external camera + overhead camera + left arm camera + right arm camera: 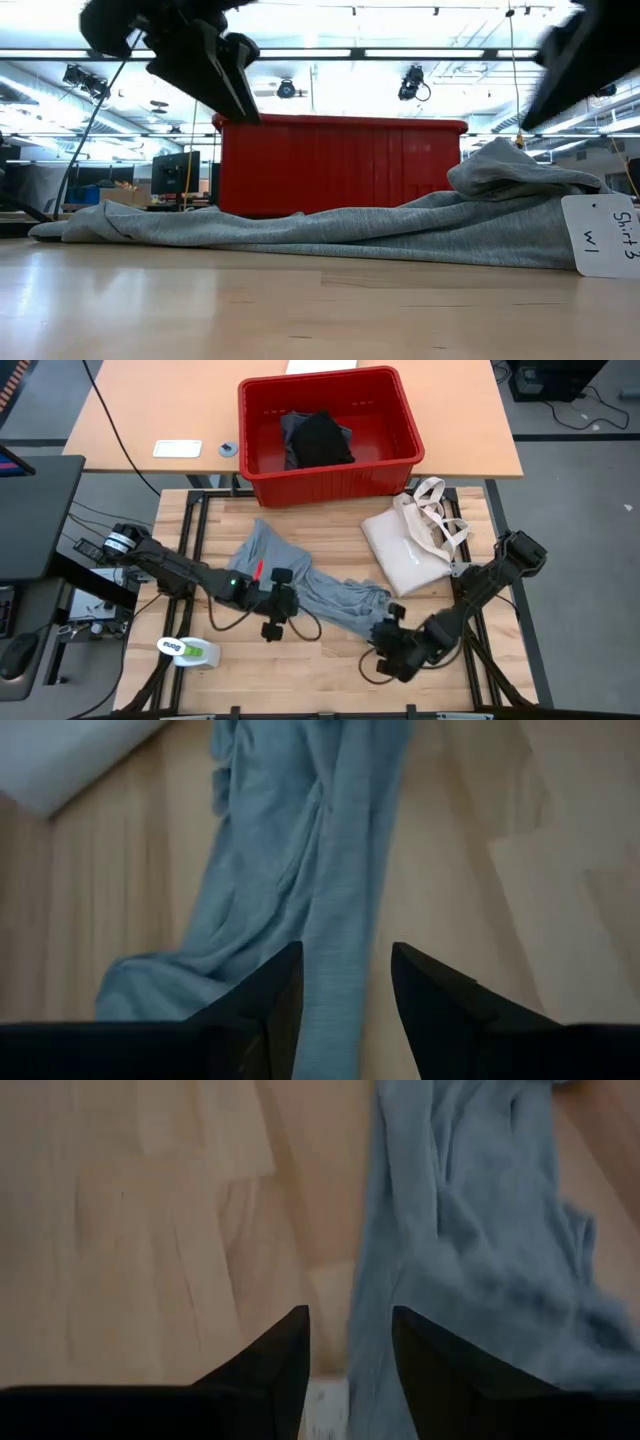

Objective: Fold Laundry from Bin
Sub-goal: Fold the gray shirt

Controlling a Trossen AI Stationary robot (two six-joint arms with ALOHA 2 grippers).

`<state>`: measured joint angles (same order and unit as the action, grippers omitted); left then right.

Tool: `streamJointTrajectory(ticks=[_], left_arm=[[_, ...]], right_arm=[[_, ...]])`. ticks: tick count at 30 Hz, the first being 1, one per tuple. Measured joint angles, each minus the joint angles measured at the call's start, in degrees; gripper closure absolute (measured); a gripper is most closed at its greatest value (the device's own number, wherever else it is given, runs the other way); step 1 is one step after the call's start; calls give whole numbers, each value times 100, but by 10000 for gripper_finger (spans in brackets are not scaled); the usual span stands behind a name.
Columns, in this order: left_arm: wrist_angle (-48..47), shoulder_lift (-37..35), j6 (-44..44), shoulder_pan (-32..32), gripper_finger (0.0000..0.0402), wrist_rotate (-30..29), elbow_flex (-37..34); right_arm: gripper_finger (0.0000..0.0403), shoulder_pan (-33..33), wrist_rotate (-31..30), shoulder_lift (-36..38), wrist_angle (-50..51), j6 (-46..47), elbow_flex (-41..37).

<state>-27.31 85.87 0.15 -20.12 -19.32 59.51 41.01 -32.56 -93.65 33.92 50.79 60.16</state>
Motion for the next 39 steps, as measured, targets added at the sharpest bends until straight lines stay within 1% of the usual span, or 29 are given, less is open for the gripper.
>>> streamJointTrajectory(ticks=[4, 6, 9, 10, 12, 14, 17, 18, 21, 23, 27, 30, 32, 34, 35, 39], left_arm=[[608, 343, -77, -127, 242, -36, 0], [986, 639, -81, -100, 242, -45, 0], [1341, 1182, -77, 6, 242, -53, 0], [1267, 1338, -116, 60, 242, -72, 0], [832, 1577, -306, 170, 242, -174, 0], [22, 1697, -563, 295, 242, -249, -4], [-927, 1722, -969, 480, 242, -288, 34], [-1264, 1713, -1037, 544, 242, -383, 10], [-1623, 1721, -1113, 758, 242, -652, 17], [-1861, 1745, -996, 949, 242, -662, -12], [-1887, 1787, -565, 1222, 242, -604, 15], [-1779, 1758, 309, 1290, 242, -542, 6], [-1738, 1681, 783, 1208, 242, -356, -1], [-1760, 1534, 887, 1091, 242, -138, -15], [-1774, 1439, 886, 1019, 242, -13, -15], [-1923, 951, 641, 739, 242, 796, -12]], right_arm=[[251, 260, -44, 0, 58, 820, -379], [251, 309, 46, -4, 57, 1176, -616], [251, 322, 6, -4, 43, 1715, -964], [251, 324, -70, -4, 51, 1852, -1070], [251, 324, -160, -4, -79, 2066, -1270], [251, 322, -97, -4, -337, 2101, -1453], [251, 308, 136, -4, -669, 1981, -1652], [251, 295, 186, -4, -752, 1929, -1709], [251, 221, 221, -7, -869, 1774, -1790], [251, 176, 289, -8, -1023, 1674, -1796], [252, 178, 475, -9, -1719, 1162, -1801], [252, 212, 701, -9, -2496, 509, -1797], [252, 213, 792, -9, -2732, 185, -1750], [252, 219, 567, -9, -2674, 102, -1652], [252, 219, 361, -9, -2638, 62, -1612], [252, 136, -687, -9, -2640, -316, -1550]])
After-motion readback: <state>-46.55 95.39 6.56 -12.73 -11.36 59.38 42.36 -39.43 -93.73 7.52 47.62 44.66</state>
